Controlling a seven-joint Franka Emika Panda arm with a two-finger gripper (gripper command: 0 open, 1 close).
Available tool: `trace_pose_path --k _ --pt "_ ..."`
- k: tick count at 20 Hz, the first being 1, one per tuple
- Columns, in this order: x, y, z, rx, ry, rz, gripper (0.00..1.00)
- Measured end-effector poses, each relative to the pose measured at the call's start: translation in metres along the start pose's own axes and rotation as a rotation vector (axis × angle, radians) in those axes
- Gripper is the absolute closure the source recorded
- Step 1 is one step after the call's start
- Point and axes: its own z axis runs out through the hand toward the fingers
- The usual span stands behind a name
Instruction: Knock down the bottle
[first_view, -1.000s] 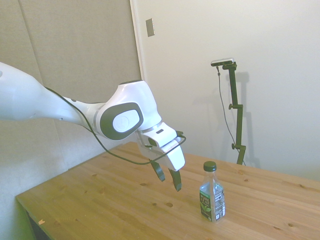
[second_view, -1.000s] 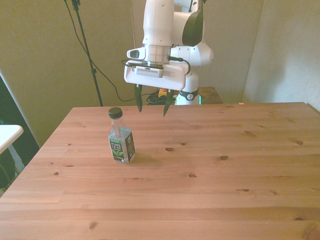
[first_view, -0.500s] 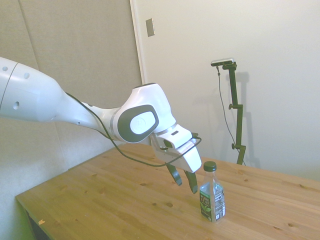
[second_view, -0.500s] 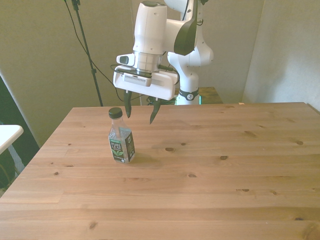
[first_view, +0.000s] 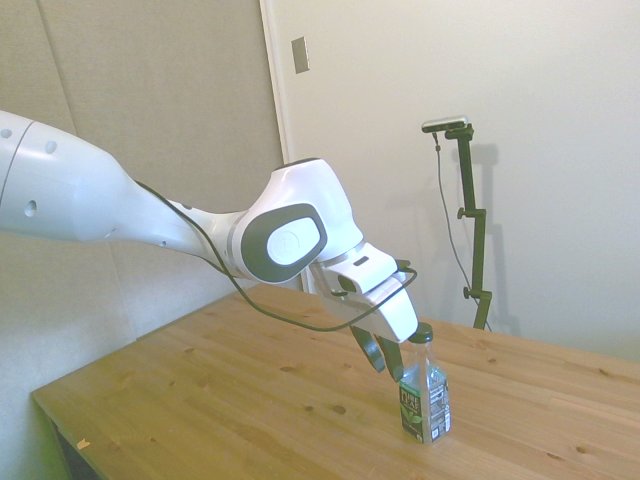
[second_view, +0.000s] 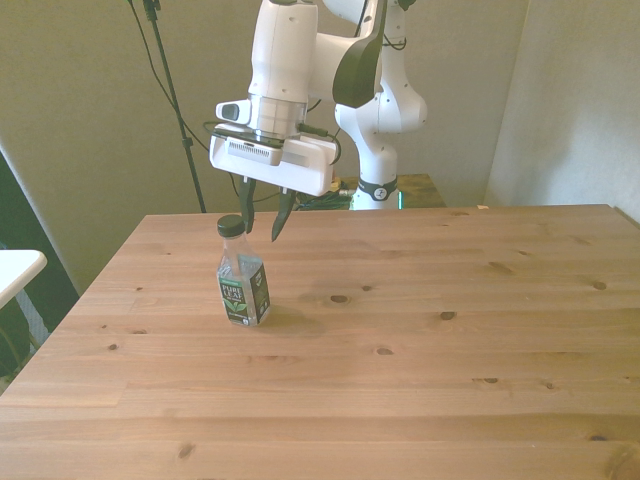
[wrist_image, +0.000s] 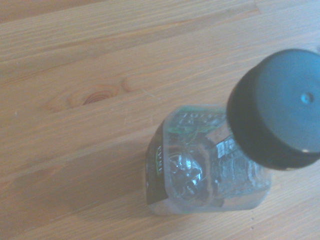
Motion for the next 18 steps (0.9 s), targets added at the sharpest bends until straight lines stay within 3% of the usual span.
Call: trace_pose_path --k 13,18 --pt "0.041 -0.02 -0.02 0.032 0.068 0.073 1.0" --pt "0.064 -0.061 -0.008 0.03 0.1 0.141 1.0"
